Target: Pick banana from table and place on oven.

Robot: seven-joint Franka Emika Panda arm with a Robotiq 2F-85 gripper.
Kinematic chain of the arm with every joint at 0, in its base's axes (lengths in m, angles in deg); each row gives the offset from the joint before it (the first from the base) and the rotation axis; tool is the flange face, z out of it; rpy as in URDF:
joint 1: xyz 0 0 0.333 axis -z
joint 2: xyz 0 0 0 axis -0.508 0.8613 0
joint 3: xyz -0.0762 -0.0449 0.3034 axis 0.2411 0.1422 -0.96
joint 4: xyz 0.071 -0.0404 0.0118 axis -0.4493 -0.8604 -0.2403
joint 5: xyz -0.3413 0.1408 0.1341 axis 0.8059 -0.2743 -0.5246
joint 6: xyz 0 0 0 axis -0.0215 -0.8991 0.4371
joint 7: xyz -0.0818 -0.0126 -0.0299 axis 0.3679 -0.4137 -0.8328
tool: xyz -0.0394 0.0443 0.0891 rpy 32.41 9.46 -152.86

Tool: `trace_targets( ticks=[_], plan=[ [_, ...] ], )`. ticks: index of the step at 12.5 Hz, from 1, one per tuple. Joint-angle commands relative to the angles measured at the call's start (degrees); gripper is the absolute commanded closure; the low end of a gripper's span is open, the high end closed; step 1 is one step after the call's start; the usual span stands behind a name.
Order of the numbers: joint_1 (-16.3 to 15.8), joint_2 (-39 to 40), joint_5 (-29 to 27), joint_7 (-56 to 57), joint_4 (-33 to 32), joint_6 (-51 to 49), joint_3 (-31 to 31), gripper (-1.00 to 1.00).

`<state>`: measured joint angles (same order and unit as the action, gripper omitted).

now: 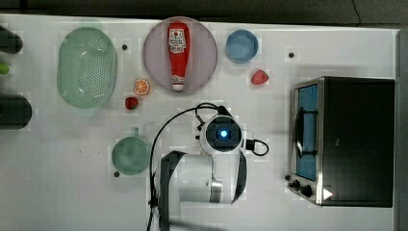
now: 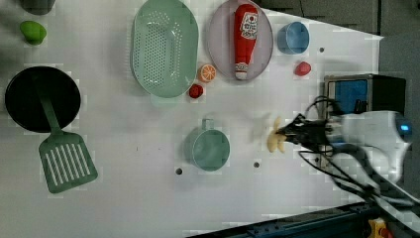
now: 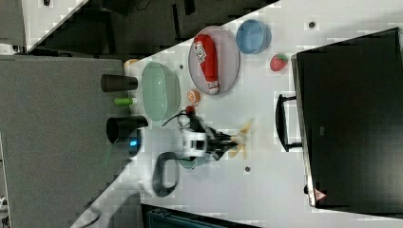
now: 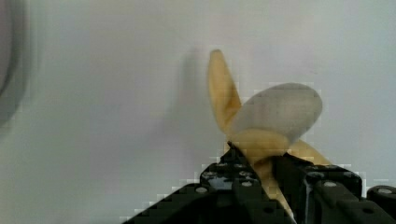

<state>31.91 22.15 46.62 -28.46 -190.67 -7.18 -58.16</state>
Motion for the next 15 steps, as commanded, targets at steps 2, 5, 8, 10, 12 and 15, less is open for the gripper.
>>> trace_targets(
  ticks=[2,5,8,10,12,15],
  plan=[
    [-0.2,-15.0,1.1,-1.5,13.4,-20.7,-0.4,0.62],
    [-0.1,-19.0,1.1,-1.5,23.8,-35.9,0.0,0.62],
    [0.3,-17.7,1.2,-1.5,30.4,-40.6,2.7,0.62],
    [0.9,-16.1,1.2,0.4,31.6,-40.4,6.9,0.62],
    [1.3,-14.1,1.2,6.7,32.2,-40.2,12.6,0.62],
    [1.7,-9.7,1.3,20.3,33.1,-38.1,22.4,0.62]
  ],
)
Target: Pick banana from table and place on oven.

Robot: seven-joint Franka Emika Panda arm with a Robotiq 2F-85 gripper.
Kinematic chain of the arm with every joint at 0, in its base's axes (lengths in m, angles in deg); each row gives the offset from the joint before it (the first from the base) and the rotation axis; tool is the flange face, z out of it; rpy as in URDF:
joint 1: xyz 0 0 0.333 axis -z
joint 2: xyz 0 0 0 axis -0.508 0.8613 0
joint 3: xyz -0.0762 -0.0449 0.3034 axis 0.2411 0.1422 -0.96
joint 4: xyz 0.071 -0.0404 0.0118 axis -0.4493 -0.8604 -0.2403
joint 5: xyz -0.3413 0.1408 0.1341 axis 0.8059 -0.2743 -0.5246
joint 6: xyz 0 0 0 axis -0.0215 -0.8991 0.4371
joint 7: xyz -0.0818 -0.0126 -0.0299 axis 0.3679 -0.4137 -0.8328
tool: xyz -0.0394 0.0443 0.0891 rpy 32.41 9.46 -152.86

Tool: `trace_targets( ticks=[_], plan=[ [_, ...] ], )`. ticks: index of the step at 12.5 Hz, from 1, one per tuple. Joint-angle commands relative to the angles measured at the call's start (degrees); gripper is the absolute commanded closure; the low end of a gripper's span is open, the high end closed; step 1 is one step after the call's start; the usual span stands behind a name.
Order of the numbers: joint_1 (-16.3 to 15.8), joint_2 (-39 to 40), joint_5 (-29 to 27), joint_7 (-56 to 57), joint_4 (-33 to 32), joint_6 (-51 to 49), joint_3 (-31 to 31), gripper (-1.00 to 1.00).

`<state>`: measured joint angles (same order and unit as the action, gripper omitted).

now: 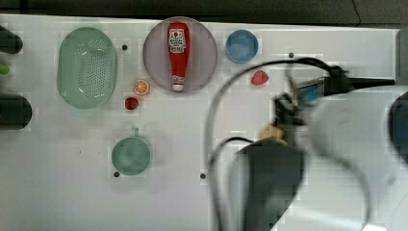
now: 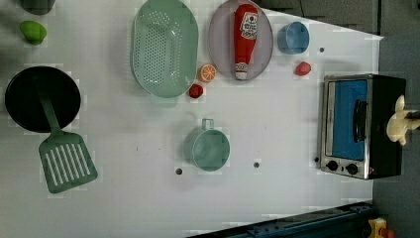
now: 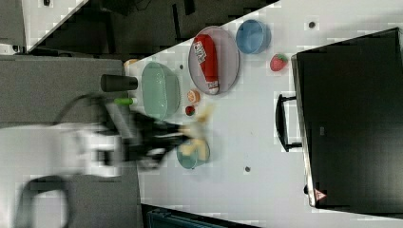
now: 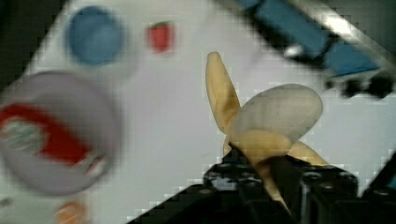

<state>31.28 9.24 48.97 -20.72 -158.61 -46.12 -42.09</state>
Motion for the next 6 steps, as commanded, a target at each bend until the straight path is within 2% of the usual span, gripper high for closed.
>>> trace_targets(
  ticks=[1,4,6],
  plan=[
    [2.3,4.8,-1.1,18.0,1.6,3.0,9.5,0.62],
    [2.4,10.0,-1.1,33.7,2.3,9.8,16.9,0.62],
    [2.4,12.9,-1.2,39.9,2.3,14.4,19.1,0.62]
  ],
)
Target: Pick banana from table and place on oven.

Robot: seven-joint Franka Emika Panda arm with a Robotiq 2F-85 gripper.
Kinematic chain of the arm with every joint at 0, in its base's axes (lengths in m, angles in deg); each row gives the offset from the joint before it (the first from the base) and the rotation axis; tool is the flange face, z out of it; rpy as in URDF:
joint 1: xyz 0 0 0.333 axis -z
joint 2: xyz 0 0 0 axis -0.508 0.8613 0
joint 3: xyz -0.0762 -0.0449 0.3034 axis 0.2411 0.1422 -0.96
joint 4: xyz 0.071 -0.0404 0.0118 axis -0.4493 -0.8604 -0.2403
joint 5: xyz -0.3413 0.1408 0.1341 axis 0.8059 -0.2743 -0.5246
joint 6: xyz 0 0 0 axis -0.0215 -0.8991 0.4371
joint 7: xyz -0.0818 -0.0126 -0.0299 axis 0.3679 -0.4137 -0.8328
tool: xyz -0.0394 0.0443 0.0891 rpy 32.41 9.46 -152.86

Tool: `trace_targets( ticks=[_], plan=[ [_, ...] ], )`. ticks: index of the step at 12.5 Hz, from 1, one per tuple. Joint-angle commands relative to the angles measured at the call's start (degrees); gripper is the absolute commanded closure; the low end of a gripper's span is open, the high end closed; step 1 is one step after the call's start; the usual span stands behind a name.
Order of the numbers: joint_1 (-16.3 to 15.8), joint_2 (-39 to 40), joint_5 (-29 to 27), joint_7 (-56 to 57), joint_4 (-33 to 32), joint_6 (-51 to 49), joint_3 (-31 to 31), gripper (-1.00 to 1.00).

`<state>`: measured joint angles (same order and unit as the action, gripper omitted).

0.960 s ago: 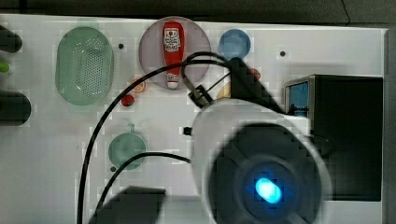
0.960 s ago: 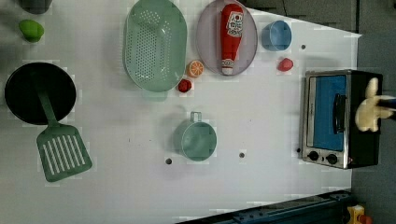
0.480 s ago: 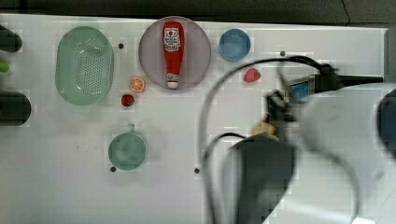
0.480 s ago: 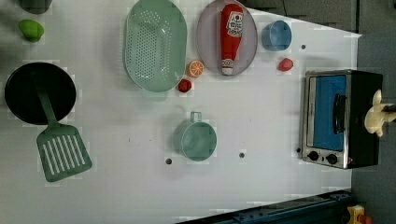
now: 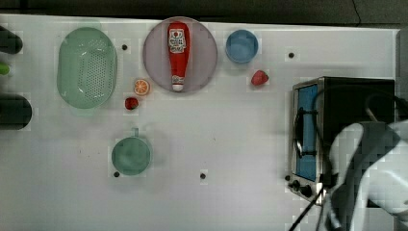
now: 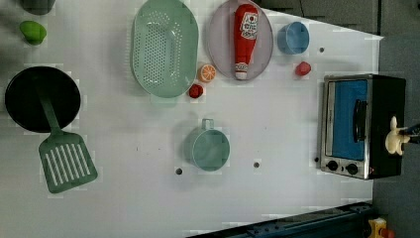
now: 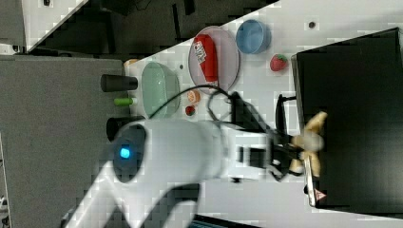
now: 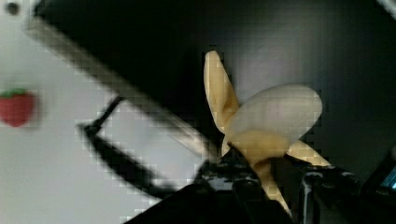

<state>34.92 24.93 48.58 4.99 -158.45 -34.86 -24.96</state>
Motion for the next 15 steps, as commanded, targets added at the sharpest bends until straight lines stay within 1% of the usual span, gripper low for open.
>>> trace_targets(
  ticks=[1,2,3,9,11,13,15],
  plan=[
    [-1.2,-1.9,-0.9,15.6,2.1,3.8,2.1,0.62],
    [-1.2,-1.4,-0.9,15.7,2.1,3.6,2.1,0.55],
    [-1.2,-1.1,-0.9,15.7,2.1,3.9,2.0,0.35],
    [-1.5,-1.4,-0.9,15.7,2.5,3.9,1.2,-0.98],
    [-2.1,-2.6,-0.6,15.5,3.7,2.4,0.2,-1.00],
    [-3.3,-5.2,-0.6,13.1,5.2,-1.9,-2.0,-1.00],
    [-4.7,-9.1,-0.6,1.6,5.8,-8.5,-6.1,-1.00]
  ],
)
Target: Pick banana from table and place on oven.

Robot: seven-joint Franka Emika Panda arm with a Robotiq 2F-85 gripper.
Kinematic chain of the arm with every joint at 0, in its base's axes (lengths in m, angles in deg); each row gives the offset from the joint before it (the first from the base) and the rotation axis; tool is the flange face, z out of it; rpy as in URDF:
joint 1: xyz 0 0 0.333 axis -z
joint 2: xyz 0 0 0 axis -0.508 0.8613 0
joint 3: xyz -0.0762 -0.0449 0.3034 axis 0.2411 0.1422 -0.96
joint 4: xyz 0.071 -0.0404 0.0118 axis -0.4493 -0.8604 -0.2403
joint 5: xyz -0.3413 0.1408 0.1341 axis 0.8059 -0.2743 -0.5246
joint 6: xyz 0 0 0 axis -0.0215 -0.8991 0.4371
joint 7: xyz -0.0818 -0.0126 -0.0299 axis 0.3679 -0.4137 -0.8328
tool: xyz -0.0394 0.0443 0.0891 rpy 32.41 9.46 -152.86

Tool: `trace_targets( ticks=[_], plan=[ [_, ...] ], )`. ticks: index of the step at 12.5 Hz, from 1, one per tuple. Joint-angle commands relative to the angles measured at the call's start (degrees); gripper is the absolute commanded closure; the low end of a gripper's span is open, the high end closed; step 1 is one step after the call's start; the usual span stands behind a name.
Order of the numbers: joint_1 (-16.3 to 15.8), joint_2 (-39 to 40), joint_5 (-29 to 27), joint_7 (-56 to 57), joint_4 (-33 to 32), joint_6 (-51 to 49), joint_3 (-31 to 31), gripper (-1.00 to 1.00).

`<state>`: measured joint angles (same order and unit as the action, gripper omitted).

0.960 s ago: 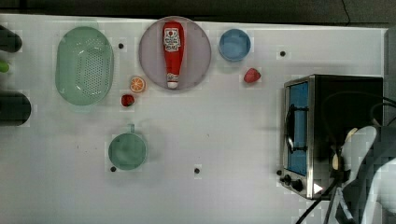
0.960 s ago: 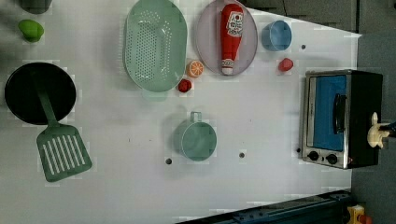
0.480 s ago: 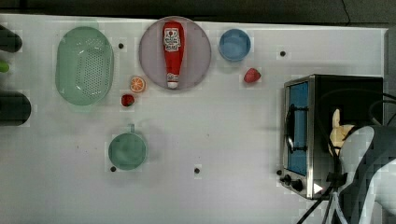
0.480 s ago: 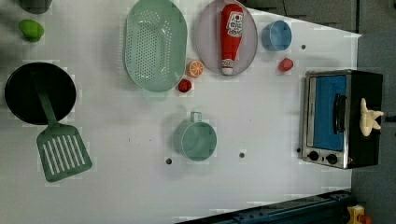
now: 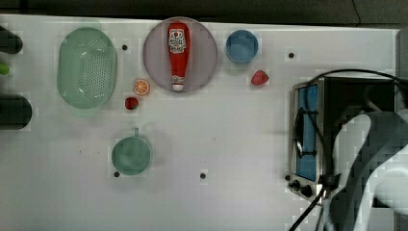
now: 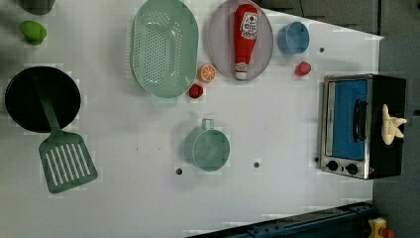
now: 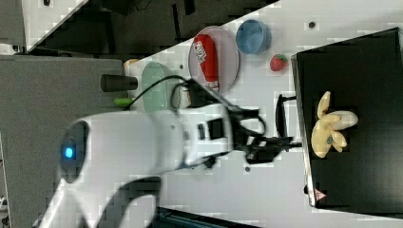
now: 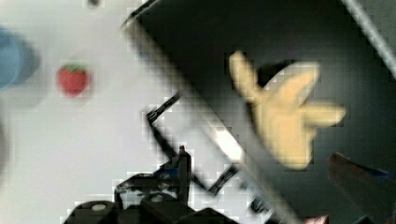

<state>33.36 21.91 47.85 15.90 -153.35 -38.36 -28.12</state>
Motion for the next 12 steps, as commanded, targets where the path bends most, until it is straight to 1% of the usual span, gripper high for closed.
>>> trace_targets(
  ticks=[1,4,6,7,9,12],
  plan=[
    [-3.8,-8.4,0.1,-16.2,0.7,-8.1,-5.9,-1.00],
    [-4.4,-14.8,1.1,-33.0,0.6,-14.5,-15.9,-1.00],
    [-4.4,-18.2,3.3,-40.7,0.5,-17.9,-21.2,-1.00],
    [-4.4,-19.5,3.4,-43.7,0.4,-19.5,-23.4,-1.00],
    [-4.4,-21.6,3.4,-47.2,0.1,-22.2,-26.1,-1.00],
    [-4.4,-22.9,3.4,-47.3,-0.3,-22.2,-25.8,-1.00]
  ],
)
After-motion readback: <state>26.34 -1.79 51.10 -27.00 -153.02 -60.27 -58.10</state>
